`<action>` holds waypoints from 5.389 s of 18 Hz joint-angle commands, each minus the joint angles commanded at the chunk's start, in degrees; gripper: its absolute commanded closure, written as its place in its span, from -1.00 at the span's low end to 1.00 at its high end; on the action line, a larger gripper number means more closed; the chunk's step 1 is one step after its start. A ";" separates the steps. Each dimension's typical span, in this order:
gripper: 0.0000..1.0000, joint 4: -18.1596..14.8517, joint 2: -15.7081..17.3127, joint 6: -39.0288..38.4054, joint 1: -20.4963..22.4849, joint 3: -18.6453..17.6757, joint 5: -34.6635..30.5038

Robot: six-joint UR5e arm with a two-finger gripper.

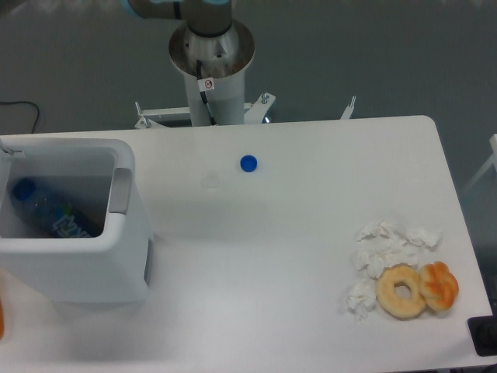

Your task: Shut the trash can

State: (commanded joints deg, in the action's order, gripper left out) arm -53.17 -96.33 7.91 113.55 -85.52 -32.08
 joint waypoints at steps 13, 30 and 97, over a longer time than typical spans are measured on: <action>-1.00 0.00 6.07 3.25 9.15 -5.71 -1.75; -1.00 0.00 6.24 6.06 11.69 -6.59 -12.83; -1.00 -0.18 3.34 14.24 15.74 -13.01 -17.31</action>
State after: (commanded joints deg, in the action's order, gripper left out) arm -53.35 -92.99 22.15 129.29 -98.53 -49.39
